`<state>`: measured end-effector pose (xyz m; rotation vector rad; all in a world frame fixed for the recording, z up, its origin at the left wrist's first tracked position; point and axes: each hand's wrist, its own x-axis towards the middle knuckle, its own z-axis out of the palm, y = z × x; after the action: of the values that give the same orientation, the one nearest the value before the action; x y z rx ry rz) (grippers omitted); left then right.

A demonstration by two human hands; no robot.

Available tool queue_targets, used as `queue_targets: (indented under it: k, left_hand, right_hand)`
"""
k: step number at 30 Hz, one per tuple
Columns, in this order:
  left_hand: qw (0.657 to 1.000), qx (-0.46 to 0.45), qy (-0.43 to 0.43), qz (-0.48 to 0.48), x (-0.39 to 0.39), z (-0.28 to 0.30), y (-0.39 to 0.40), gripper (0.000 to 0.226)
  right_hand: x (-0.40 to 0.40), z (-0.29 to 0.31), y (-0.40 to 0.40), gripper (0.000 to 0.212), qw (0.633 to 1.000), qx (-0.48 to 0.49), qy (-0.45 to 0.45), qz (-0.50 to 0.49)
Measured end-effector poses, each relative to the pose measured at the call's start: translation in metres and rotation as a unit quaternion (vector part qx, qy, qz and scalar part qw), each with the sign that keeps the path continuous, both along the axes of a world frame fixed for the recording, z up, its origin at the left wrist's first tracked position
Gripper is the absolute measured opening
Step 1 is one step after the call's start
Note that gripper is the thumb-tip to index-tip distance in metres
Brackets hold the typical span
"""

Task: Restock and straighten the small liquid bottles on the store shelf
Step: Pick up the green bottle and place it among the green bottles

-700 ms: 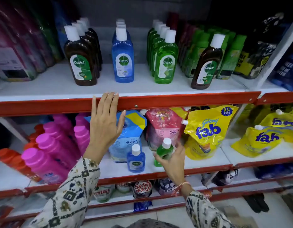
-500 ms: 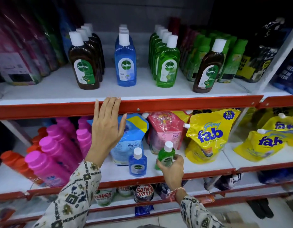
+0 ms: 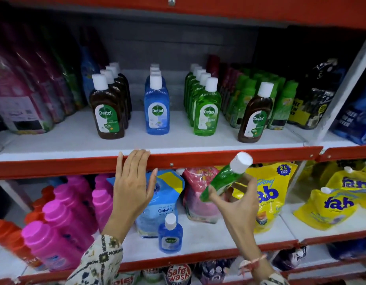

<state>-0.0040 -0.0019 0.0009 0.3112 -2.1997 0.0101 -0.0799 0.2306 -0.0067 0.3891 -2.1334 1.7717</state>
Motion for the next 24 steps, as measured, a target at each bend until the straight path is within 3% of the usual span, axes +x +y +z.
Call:
queue_targets:
  k: [4,9,17,24]
  left_hand:
    - [1.000,-0.007,-0.001,-0.017,-0.001,-0.001,-0.005,0.049]
    - [0.999,0.000,-0.023,-0.030,0.001,0.000,-0.009,0.050]
    - [0.999,-0.017,-0.024,-0.037,0.003,0.001,-0.012,0.052]
    - [0.999,-0.021,-0.012,-0.035,0.000,-0.001,-0.013,0.050]
  right_hand:
    - [-0.007,0.072,-0.008,0.075,0.996,-0.046,0.082,0.007]
    - [-0.044,0.119,-0.030,0.079,0.994,-0.020,0.106,0.013]
    - [-0.099,0.112,-0.061,0.070,0.996,0.076,0.055,-0.009]
    - [-0.113,0.103,-0.068,0.080,0.994,0.104,0.039,-0.005]
